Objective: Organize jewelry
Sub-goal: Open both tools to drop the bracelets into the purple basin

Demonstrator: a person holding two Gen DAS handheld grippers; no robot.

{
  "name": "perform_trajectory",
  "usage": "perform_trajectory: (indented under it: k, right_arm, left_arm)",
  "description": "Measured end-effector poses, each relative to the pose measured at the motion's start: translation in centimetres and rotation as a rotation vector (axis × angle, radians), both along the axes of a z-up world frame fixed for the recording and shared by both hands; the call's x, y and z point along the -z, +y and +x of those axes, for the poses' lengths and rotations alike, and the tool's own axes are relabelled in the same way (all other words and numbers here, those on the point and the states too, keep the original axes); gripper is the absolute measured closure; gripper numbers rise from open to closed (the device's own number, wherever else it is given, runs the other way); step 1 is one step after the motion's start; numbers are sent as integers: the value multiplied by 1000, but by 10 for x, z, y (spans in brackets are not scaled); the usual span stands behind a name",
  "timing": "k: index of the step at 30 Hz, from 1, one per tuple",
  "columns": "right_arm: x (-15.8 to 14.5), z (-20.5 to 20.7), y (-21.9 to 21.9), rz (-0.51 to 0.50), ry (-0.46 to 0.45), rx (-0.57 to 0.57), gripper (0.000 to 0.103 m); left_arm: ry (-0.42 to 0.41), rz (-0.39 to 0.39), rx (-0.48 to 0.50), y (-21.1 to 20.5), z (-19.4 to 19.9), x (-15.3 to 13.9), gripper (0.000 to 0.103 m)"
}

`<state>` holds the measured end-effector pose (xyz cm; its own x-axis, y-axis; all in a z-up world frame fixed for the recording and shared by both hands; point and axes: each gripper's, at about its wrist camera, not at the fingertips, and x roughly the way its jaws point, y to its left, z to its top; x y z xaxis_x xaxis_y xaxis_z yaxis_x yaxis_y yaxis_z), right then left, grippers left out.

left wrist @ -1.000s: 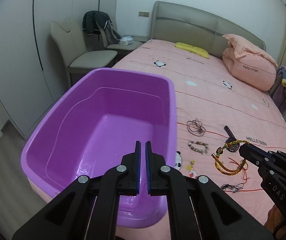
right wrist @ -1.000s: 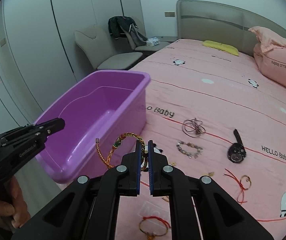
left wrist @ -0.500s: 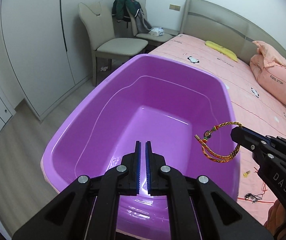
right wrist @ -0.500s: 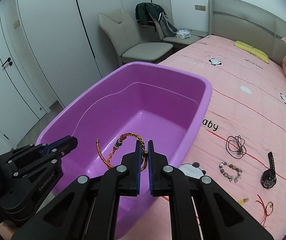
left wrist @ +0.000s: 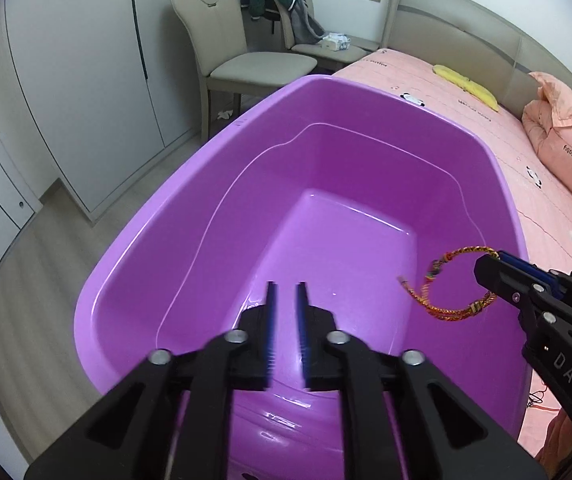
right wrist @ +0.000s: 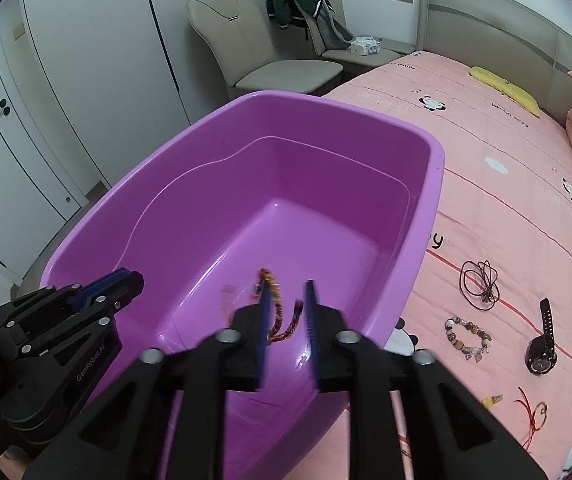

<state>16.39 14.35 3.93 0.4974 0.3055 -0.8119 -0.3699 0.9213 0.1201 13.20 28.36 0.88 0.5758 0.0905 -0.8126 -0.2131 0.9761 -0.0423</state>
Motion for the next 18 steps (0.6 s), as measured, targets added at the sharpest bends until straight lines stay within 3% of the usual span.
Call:
perform_trajectory:
  k: [1,2,3,18]
  right_arm:
    - [-2,-1,-2,4,-11,6,68]
    - [-3,-1,-3,4,-20,12,64]
    - [-4,-2,-5,6,-26,14,64]
    - [-20,-15,-21,22,-56,31,56]
  left_arm:
    - [-4,6,-8,0,1,0,59]
    - [-16,18,-22,1,-2,-3,28]
    - [-36,29,-36,1,-6,-5,15]
    - [-30,42,-71,7,-20,-17,13]
